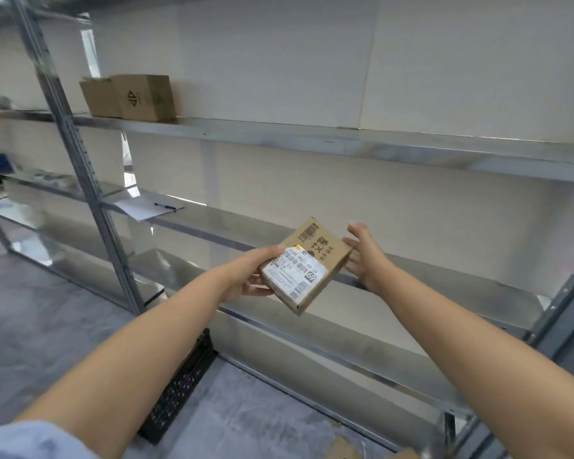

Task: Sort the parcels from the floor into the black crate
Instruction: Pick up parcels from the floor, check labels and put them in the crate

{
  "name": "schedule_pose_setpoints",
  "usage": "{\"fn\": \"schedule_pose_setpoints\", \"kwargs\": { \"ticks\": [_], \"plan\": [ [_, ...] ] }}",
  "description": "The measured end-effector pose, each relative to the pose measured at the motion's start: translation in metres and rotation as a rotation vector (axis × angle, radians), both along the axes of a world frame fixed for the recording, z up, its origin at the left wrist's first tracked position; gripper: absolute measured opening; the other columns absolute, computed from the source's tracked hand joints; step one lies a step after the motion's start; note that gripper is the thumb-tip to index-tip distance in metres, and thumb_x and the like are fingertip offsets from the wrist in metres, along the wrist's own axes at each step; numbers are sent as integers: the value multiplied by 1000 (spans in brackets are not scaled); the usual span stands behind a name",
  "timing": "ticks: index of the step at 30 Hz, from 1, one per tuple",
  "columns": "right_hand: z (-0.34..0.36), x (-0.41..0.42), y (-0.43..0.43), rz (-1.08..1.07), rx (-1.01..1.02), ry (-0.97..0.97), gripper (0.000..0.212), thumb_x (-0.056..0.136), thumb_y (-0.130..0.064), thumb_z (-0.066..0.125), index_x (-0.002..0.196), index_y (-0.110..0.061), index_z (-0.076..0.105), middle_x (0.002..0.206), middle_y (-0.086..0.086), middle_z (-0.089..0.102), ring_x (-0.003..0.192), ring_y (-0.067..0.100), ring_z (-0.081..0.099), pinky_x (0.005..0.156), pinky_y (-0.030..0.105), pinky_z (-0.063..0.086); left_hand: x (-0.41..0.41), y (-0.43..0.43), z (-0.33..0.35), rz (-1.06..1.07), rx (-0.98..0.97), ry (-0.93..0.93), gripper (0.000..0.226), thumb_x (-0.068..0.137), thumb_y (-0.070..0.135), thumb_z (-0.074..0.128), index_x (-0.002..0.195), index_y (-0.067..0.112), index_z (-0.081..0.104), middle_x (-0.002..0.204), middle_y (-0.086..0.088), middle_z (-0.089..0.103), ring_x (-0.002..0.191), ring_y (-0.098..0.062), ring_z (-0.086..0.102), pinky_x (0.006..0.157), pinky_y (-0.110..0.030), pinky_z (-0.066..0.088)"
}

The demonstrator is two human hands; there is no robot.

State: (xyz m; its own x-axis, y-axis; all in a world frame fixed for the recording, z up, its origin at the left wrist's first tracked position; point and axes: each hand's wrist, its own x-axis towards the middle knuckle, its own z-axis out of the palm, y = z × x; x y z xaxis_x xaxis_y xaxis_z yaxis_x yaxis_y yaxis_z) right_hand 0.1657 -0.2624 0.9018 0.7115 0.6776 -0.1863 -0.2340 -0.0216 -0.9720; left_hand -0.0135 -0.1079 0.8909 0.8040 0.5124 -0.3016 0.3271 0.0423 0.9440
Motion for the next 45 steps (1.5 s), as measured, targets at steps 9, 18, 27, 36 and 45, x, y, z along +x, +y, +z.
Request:
{"fn": "schedule_pose_setpoints", "kwargs": {
  "ticks": [9, 18, 27, 36, 45],
  "plan": [
    [-9, -88, 89, 363, 18, -29, 46, 85, -54, 51, 127, -33, 50, 114, 2, 66, 97, 23, 67, 74, 40, 57, -54, 69, -4, 159, -31, -160, 45, 74, 67, 54, 99, 31, 66, 89, 7, 76, 100, -16, 62, 89, -37, 48],
    [-28, -205, 225, 393, -30, -13, 42, 91, -50, 44, 125, -25, 52, 108, 6, 67, 99, 27, 64, 75, 37, 57, -171, 176, 3, 109, -71, -298, 43, 96, 51, 32, 112, 25, 63, 108, -2, 72, 99, -18, 69, 68, -28, 56],
    [-78, -271, 342, 435, -77, 47, 46, 94, -53, 36, 129, -25, 48, 109, 5, 68, 101, 25, 64, 88, 45, 51, -236, 281, -39, 211, -126, -265, 38, 97, 44, 34, 118, 24, 59, 110, -2, 72, 105, -20, 66, 79, -34, 53],
    [-117, -266, 504, 415, -69, 153, 48, 92, -57, 33, 122, -28, 56, 106, 2, 73, 99, 21, 66, 74, 35, 53, -219, 420, -53, 346, -61, -122, 47, 100, 33, 37, 146, 26, 30, 125, -4, 63, 111, -21, 62, 94, -41, 49],
    [-147, -243, 625, 333, -95, 116, 43, 93, -55, 33, 126, -35, 51, 101, -3, 74, 98, 20, 68, 82, 38, 55, -188, 548, -91, 310, -21, -66, 40, 100, 29, 39, 140, 27, 37, 127, -2, 62, 115, -22, 58, 99, -45, 46]
  ]
}}
